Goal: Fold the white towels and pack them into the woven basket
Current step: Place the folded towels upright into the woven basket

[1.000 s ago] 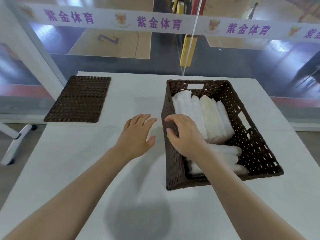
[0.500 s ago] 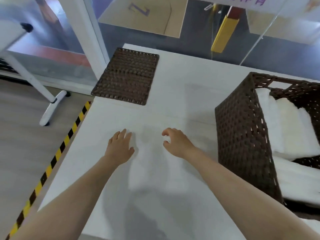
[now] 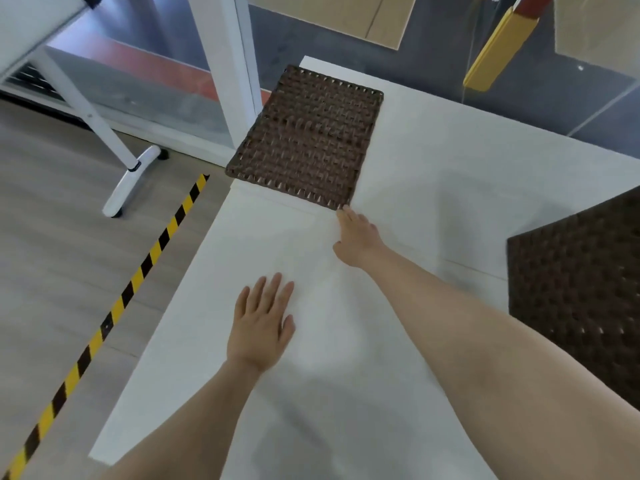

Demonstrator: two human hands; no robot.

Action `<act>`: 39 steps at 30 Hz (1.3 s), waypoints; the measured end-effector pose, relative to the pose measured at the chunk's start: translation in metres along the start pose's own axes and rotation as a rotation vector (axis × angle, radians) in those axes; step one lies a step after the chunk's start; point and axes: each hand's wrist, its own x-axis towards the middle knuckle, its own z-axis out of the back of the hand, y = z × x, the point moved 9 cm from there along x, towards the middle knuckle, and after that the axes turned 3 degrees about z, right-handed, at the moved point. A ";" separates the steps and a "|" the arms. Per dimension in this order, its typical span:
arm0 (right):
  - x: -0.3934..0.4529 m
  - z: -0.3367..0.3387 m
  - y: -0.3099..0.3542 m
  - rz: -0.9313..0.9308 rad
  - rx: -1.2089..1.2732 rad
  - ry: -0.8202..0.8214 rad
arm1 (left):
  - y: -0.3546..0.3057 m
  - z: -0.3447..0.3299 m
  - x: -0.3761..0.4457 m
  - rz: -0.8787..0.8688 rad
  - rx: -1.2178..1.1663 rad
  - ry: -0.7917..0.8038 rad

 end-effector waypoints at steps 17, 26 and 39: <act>-0.028 -0.026 -0.020 -0.031 -0.054 -0.001 | 0.010 0.009 0.002 0.046 -0.198 -0.089; -0.108 -0.040 -0.060 -0.024 -0.007 -0.176 | 0.015 0.028 -0.004 0.108 -0.406 -0.211; -0.270 -0.108 -0.155 -0.467 0.615 -0.374 | -0.054 0.001 -0.030 0.222 -0.688 -0.075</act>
